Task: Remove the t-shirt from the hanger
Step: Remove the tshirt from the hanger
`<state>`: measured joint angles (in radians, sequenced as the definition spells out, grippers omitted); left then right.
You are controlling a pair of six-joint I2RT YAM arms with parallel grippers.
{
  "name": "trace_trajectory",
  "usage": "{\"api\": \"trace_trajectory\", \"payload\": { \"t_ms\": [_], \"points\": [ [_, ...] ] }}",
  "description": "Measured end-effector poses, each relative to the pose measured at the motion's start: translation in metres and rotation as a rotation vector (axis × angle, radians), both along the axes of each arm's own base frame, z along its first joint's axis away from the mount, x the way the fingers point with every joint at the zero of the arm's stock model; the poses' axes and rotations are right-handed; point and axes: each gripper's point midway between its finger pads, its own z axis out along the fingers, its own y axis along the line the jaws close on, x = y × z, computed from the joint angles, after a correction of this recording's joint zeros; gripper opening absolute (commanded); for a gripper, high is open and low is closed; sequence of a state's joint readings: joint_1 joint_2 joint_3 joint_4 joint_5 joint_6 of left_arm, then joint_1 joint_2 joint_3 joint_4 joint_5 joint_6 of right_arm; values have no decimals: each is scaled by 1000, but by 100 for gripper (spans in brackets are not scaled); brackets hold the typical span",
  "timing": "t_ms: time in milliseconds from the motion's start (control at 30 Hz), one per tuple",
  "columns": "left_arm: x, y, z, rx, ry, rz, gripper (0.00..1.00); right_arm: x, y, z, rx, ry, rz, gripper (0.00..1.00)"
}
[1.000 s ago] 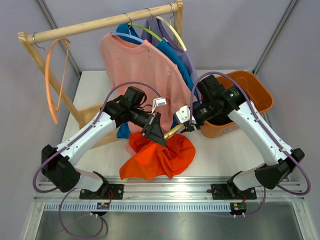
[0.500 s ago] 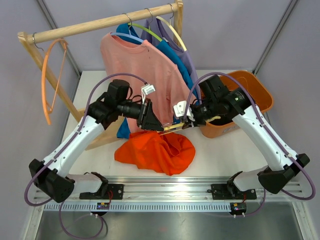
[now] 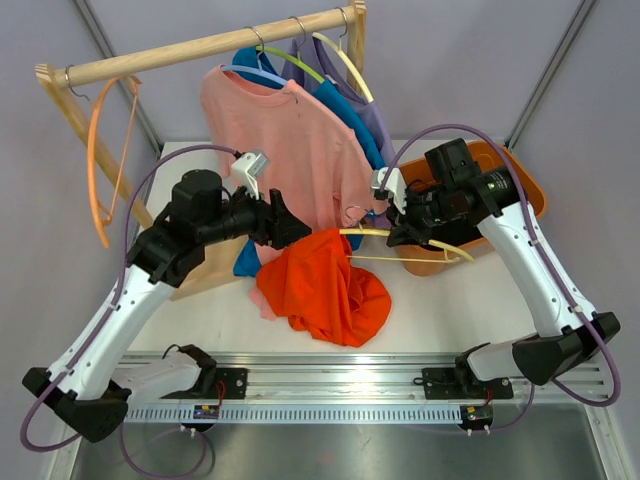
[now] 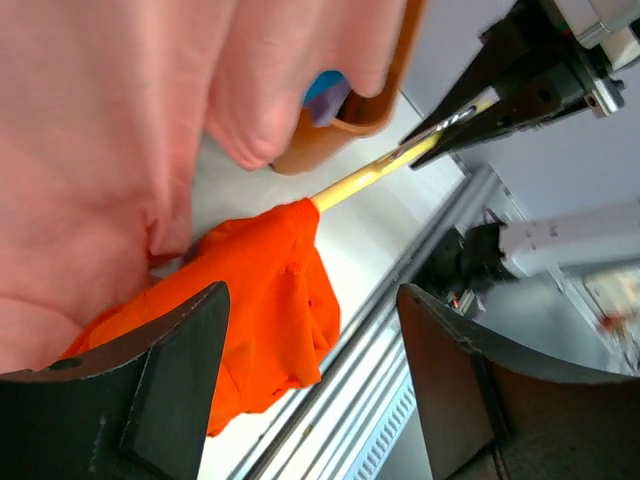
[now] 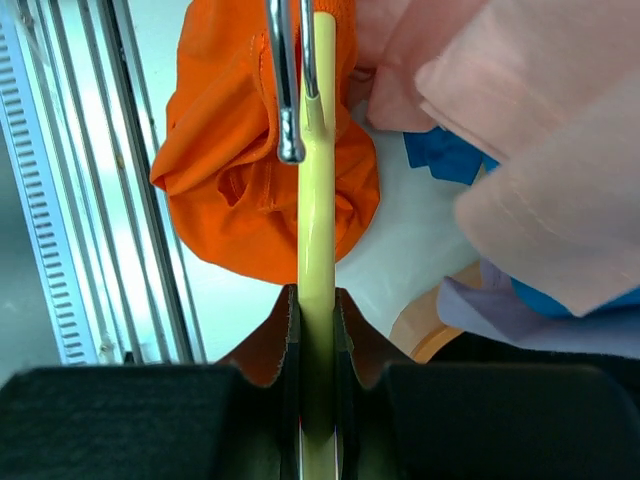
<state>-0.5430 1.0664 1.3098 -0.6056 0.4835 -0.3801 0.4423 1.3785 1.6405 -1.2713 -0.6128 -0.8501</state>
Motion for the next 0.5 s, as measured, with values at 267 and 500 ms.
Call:
{"api": "trace_trajectory", "payload": {
  "t_ms": [267, 500],
  "points": [
    [-10, -2, -60, 108, 104, 181, 72, 8, 9, -3, 44, 126, -97, 0],
    [18, 6, -101, 244, 130, 407, 68, 7, 17, 0, 84, 181, -109, 0]
  ]
}}
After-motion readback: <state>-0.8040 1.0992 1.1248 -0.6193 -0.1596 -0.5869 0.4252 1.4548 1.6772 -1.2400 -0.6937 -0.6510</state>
